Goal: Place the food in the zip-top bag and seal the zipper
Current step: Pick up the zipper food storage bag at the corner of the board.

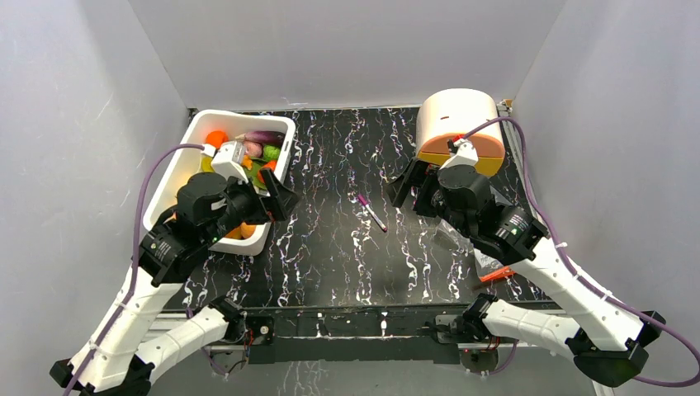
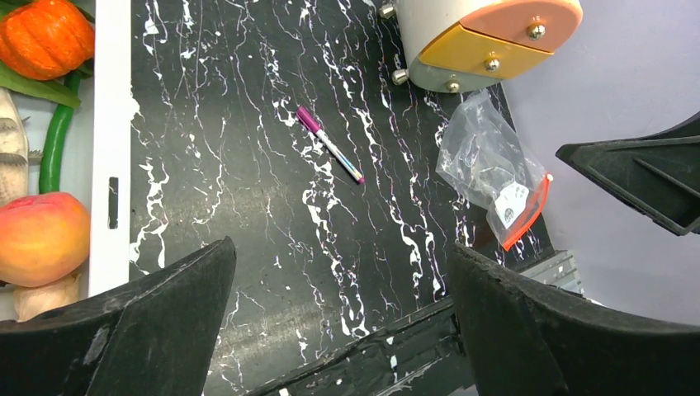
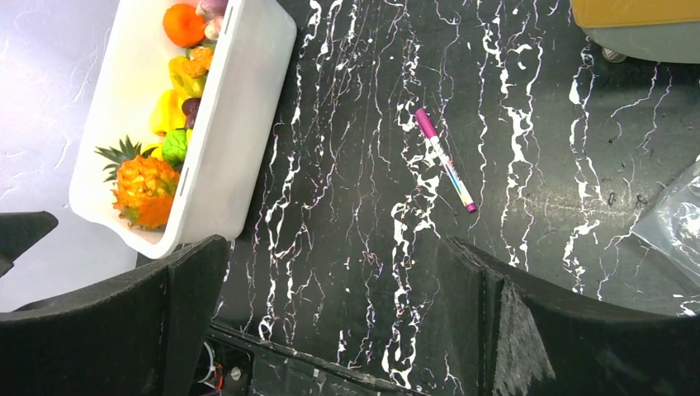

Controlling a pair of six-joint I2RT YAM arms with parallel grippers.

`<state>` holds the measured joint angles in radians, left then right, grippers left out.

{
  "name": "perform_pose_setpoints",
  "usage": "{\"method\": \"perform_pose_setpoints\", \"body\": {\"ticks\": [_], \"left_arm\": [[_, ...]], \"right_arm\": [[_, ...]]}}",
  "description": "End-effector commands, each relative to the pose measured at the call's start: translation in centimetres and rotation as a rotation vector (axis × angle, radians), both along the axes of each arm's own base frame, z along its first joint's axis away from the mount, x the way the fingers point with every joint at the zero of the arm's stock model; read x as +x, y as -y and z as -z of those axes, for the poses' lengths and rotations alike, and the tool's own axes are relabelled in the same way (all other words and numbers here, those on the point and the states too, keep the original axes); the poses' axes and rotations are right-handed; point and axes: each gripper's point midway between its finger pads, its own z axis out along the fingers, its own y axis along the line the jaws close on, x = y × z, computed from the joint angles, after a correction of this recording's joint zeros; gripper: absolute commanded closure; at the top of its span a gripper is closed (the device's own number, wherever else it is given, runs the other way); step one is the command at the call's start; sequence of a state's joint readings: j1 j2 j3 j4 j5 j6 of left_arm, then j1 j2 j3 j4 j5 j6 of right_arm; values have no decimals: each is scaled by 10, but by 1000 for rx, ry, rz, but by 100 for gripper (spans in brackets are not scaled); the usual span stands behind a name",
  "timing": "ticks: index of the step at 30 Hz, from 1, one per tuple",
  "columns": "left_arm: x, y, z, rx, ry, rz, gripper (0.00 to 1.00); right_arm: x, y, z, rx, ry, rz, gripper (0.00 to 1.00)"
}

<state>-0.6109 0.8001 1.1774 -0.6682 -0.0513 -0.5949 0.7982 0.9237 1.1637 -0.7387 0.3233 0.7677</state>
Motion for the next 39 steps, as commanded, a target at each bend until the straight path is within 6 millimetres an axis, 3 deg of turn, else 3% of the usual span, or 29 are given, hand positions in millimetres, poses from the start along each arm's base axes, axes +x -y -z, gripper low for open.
{"method": "perform_pose_setpoints", "body": {"ticks": [1,5,10,16,22,26,31,34,39], "left_arm": [[-6,-11,-4,-6,32,-33,2],[-7,-13,-3,-6,20,-41,2],[-11,-15,13,49,-46,-34,2],[-14,-18,31,99,-66,-19,2],[-20,-19,36,113,-80,0,2],[-23,-22,43,129,-95,2,2],[-28,-27,47,167,-106,17,2],[-31,-28,43,158,-86,26,2],[-36,-31,30,122,-24,35,2]], "right_arm": [[4,5,-16,37,28,55,2],[7,11,-8,5,9,88,2],[14,18,-3,-28,0,150,2],[33,54,31,-243,31,323,4],[51,69,54,-448,32,383,6],[62,89,86,-592,-37,441,13],[76,115,124,-652,-141,477,29],[83,130,142,-678,-182,512,38],[96,151,168,-737,-264,559,45]]}}
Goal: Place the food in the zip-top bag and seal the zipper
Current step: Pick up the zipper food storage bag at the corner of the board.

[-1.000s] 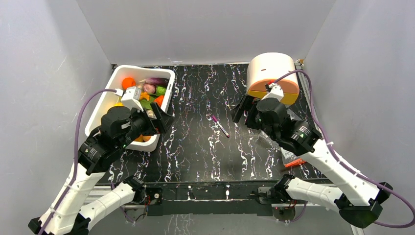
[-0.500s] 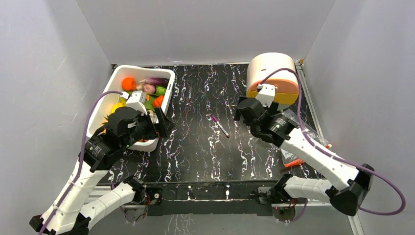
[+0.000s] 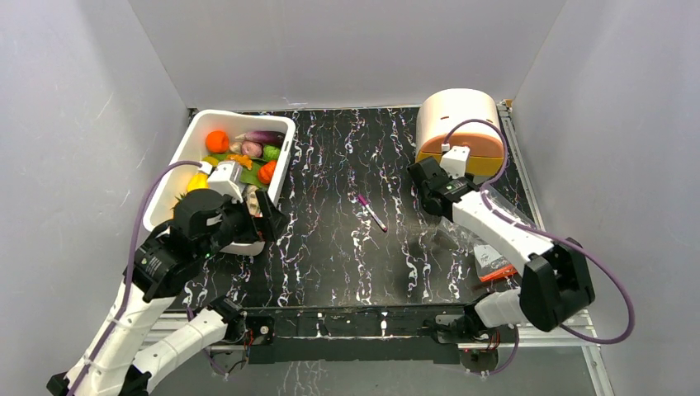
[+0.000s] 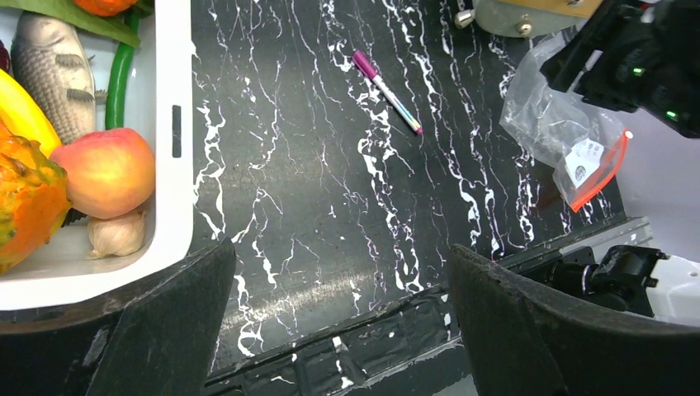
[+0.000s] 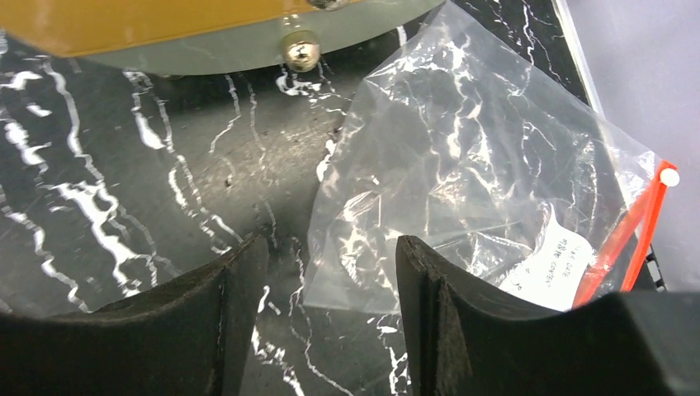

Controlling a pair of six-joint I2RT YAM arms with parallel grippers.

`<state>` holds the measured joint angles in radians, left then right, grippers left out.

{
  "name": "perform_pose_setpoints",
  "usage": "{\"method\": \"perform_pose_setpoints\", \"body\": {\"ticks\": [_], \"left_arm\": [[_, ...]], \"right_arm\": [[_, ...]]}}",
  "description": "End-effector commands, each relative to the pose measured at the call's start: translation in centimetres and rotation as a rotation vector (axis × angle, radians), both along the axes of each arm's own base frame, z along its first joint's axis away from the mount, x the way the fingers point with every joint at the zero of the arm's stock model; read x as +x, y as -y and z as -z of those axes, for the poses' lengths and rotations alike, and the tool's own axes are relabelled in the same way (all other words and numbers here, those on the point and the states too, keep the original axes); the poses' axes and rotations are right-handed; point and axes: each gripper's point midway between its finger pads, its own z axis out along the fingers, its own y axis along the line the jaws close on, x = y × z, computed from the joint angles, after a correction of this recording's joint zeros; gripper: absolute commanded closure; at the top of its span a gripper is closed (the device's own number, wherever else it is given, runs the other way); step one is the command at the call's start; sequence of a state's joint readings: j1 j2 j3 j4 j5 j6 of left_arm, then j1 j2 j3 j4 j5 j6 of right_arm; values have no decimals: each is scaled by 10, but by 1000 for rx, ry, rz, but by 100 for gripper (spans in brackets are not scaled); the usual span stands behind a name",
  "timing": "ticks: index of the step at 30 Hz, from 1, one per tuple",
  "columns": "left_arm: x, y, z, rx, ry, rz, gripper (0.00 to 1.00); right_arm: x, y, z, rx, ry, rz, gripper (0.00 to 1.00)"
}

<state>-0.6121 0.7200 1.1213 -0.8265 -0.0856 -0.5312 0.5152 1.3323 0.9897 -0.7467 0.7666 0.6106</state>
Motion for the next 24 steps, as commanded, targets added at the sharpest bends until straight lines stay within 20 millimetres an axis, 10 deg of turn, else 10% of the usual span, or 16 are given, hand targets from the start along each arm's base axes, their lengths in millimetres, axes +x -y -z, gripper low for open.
{"method": "perform_pose_setpoints", "body": {"ticks": [1,24], "left_arm": [[-10,-2,-11,-25,58,37,2],[-30,-9,-37,-91,295,134,2]], "right_arm": [[22,12,7,-26,18,52,46],[9,36,52,-97,-110,146,77]]}}
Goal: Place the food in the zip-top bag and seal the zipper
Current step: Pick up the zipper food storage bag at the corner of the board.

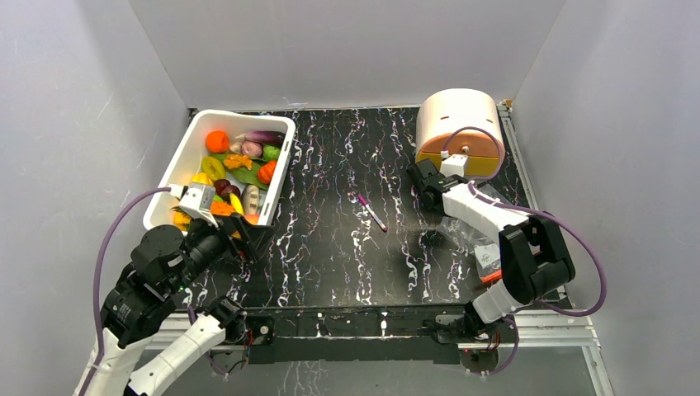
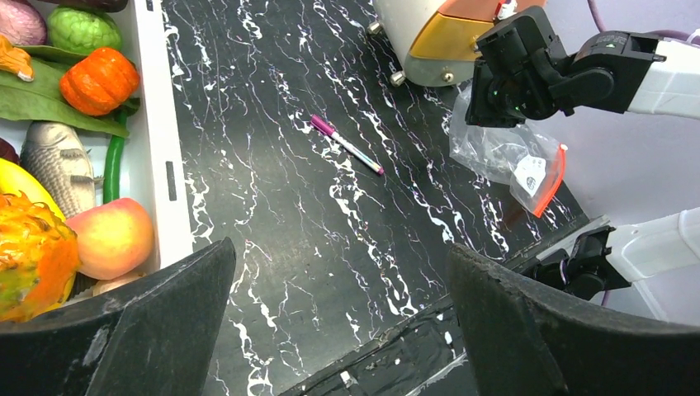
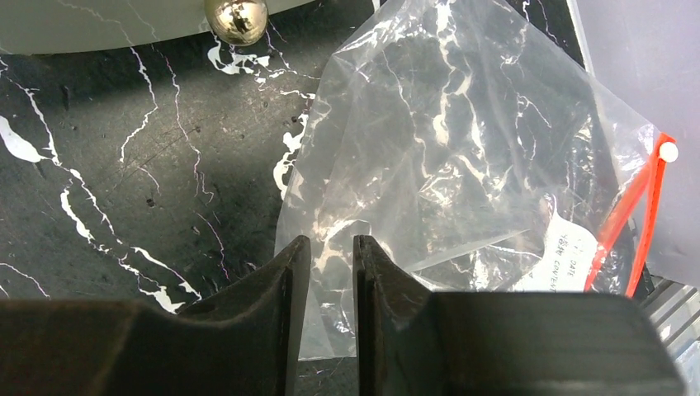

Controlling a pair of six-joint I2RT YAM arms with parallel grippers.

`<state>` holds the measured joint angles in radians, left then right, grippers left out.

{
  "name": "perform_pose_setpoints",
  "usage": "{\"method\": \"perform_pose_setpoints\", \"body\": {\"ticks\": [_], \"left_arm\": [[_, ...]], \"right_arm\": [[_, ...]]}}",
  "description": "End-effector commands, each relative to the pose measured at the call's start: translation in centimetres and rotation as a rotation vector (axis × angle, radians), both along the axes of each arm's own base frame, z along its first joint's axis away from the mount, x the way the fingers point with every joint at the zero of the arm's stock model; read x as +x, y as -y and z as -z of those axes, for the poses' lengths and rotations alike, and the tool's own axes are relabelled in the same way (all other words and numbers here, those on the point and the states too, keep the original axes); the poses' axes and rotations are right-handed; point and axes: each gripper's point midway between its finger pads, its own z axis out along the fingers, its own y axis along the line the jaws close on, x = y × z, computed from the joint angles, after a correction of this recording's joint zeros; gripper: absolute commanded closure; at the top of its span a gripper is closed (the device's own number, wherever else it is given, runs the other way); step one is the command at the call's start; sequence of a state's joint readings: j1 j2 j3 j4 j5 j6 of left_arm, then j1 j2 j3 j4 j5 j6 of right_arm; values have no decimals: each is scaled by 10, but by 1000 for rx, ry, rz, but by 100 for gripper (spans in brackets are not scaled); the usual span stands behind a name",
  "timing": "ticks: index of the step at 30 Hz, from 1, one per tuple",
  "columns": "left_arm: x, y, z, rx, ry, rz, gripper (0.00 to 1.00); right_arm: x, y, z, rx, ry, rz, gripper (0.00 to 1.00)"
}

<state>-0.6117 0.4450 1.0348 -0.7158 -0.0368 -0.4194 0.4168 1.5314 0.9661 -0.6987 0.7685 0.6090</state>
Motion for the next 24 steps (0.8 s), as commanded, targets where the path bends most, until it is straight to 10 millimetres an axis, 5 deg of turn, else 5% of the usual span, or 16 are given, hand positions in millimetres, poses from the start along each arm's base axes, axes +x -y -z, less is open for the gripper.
{"method": "perform_pose_setpoints", "body": {"ticks": [1,6,11,19,24], "left_arm": [[-1,7,1,17,11,47,2],[-3,11,6,35,14,86,2],[-4,19,2,43,75,147,2],[7,25,-2,123,152,197,2],[2,39,-3,164,182,313,5]], "right_arm": [[2,7,-7,-18,51,46,79],[-2,7,-10,1,57,36,100],[-9,-1,-30,61,57,-14,100],[-30,-19,-113,224,146,-170,100],[-53,-52,-171,451,222,-334,100]]}}
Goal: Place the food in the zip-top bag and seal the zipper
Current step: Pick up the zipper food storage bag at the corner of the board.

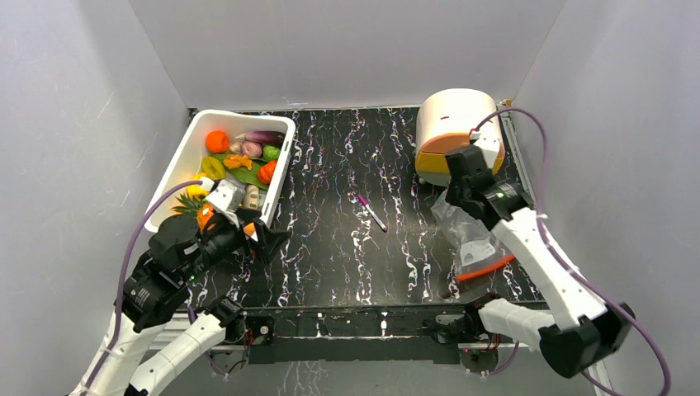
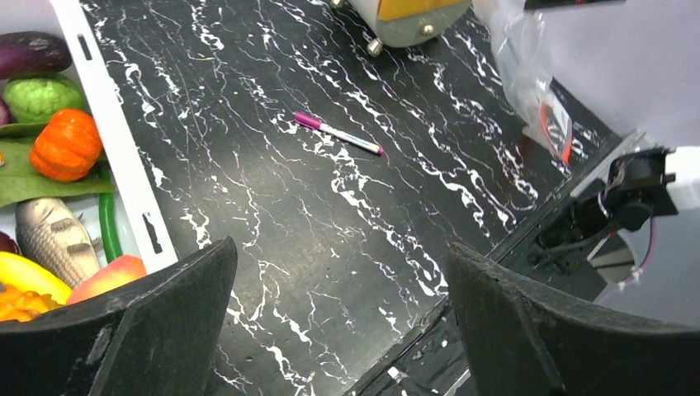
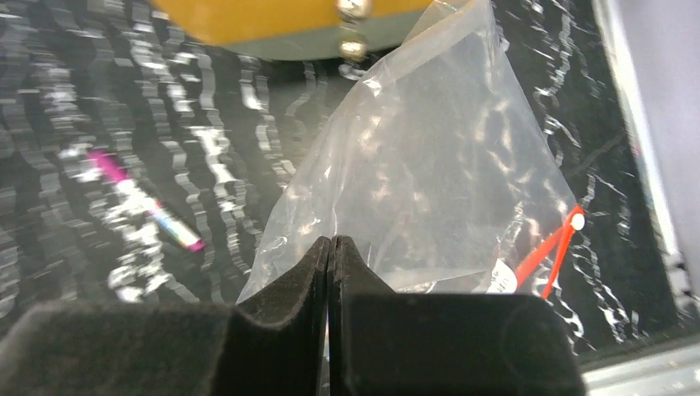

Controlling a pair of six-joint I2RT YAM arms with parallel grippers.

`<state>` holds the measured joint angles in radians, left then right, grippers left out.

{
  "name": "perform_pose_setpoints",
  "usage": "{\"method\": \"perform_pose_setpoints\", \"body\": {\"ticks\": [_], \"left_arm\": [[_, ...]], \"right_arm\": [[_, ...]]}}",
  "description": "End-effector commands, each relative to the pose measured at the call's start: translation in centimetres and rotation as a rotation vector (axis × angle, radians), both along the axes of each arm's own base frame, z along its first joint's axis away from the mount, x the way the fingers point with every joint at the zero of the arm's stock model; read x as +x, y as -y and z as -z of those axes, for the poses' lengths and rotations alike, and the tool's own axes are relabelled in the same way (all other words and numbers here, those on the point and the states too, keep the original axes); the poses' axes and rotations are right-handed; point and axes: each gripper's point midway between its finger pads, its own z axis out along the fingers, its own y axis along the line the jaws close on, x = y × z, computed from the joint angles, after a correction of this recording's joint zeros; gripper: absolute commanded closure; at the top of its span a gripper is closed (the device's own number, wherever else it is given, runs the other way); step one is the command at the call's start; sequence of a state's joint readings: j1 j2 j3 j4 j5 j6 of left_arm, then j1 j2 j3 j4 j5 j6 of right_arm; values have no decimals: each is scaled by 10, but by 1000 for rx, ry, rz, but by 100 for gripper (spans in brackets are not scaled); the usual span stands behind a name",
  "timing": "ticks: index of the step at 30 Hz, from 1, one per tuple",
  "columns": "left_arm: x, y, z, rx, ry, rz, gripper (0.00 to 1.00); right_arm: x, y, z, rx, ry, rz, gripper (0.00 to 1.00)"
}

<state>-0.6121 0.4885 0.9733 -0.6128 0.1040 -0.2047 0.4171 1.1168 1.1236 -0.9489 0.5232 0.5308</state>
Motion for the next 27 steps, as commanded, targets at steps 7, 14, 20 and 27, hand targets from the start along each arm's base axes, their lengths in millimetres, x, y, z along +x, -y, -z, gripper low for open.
{"method": "perform_pose_setpoints", "body": {"ticks": [7,14,20,27], "left_arm": [[-6,25,-9,10,95,186,8],[-11,35,5,-36,111,235,7],[-11,38,17,-11,202,283,6],[-6,52,34,5,212,353,7]], "right_arm": [[-44,-111,-118,570,150,-512,100],[-63,-173,-194,966,268,-780,100],[-53,-190,-221,1129,313,-785,100],[-44,-208,-240,1350,344,-695,100]]}}
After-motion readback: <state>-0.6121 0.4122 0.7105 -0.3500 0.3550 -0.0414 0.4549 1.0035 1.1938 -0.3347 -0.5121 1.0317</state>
